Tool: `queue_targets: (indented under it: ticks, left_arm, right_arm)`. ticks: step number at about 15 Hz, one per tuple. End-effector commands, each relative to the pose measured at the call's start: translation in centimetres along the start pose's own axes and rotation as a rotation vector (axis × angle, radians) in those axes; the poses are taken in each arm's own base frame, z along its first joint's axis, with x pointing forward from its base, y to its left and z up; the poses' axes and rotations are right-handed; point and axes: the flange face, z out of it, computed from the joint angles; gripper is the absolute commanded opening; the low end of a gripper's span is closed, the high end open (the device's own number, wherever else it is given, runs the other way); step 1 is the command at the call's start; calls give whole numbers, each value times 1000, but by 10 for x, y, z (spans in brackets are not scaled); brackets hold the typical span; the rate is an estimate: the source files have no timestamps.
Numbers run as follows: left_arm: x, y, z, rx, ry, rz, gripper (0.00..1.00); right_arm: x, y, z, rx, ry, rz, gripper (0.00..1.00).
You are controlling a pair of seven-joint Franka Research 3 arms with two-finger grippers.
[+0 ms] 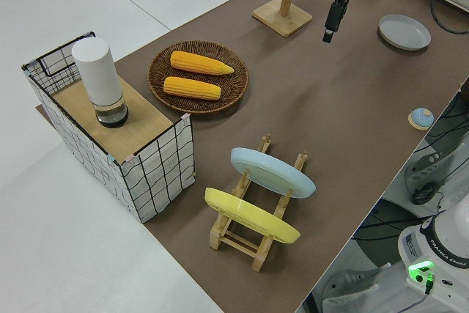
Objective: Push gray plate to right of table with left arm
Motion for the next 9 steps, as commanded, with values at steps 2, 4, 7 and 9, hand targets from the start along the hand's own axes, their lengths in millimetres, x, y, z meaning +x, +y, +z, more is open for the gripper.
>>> queue_targets:
  ticks: [2, 4, 7, 9]
  left_arm:
    - [22, -94, -25, -37, -48, 69, 991]
    - [33, -142, -34, -60, -58, 117, 991]
    - [39, -192, -47, -110, -59, 166, 993]
    - [35, -209, -48, -100, -90, 181, 993]
  right_arm:
    - [-4, 1, -4, 9, -2, 3, 983]
    - [-4, 1, -4, 9, -2, 3, 983]
    - [-4, 1, -4, 9, -4, 3, 983]
    - [-4, 1, -4, 9, -2, 5, 983]
